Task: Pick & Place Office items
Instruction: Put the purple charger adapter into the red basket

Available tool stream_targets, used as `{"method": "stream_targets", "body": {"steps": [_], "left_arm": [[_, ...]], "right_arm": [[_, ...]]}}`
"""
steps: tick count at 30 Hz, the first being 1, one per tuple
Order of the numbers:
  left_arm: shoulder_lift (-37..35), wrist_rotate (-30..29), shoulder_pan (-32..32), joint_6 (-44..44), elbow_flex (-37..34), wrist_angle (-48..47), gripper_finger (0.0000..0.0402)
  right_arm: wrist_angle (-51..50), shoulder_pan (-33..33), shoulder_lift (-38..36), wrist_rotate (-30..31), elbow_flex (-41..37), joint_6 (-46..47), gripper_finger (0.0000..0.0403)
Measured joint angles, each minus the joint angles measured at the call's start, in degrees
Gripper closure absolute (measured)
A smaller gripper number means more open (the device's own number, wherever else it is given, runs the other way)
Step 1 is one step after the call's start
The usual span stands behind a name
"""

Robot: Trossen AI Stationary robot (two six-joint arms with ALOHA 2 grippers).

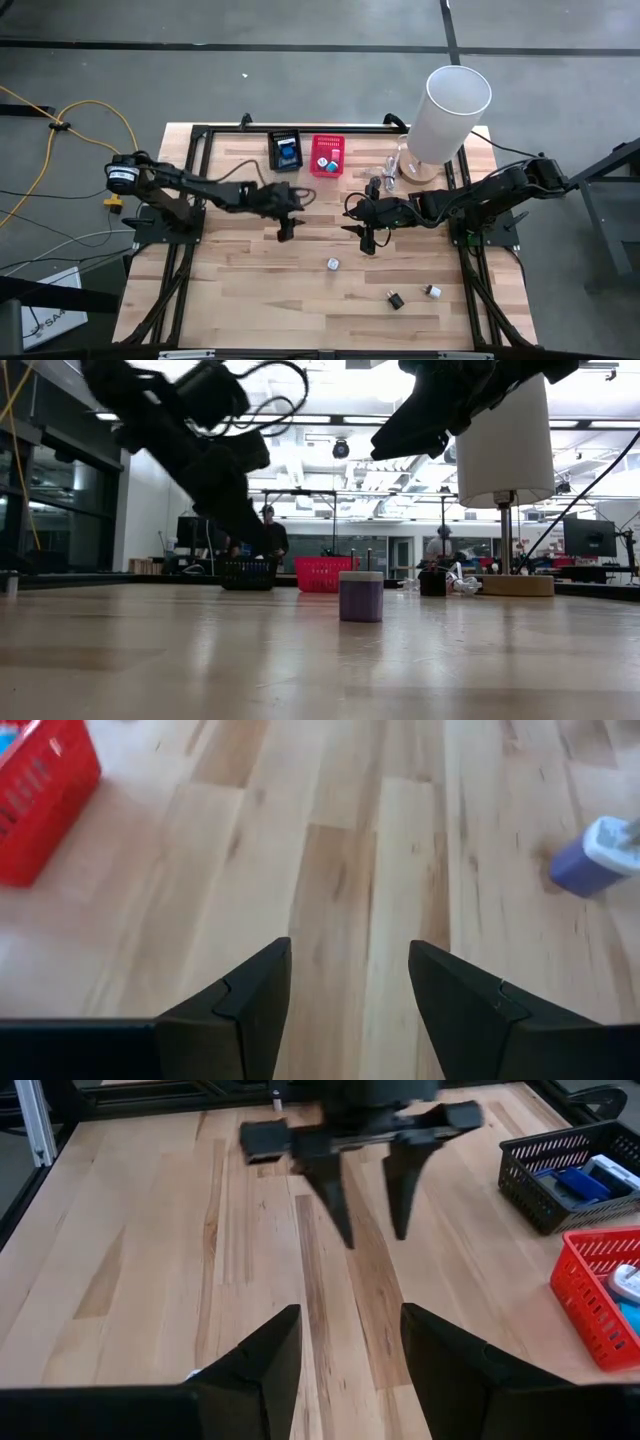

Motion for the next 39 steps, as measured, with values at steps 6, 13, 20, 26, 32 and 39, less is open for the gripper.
{"method": "stream_targets", "body": {"steps": [6, 13, 20, 26, 32, 39], "left_arm": [[0.7, -9.25, -5.81, 0.34, -4.69, 8.63, 0.0203], [6.52, -9.07, -9.47, 2.65, -4.88, 16.71, 0.0203], [14.05, -4.73, -10.65, 7.21, -4.88, 29.24, 0.0203], [20.01, -3.2, -10.97, 5.68, -4.84, 36.78, 0.0203], [22.27, -2.68, -12.71, 5.66, -4.82, 40.58, 0.0203], [22.25, -2.7, -14.34, 7.46, -4.8, 42.1, 0.0203]], "right_arm": [[0.02, 0.0, 0.0, 0.02, 0.0, 0.0, 0.0243], [0.04, -0.01, -0.02, 0.01, 0.02, -0.02, 0.0243], [0.04, -0.02, -0.02, 0.0, 0.02, -0.02, 0.0243], [0.0, 0.0, -0.01, 0.01, 0.02, -0.01, 0.0243], [0.02, 0.0, -0.01, 0.0, 0.02, -0.01, 0.0243], [0.02, 0.0, 0.0, 0.02, 0.02, 0.0, 0.0243]]}}
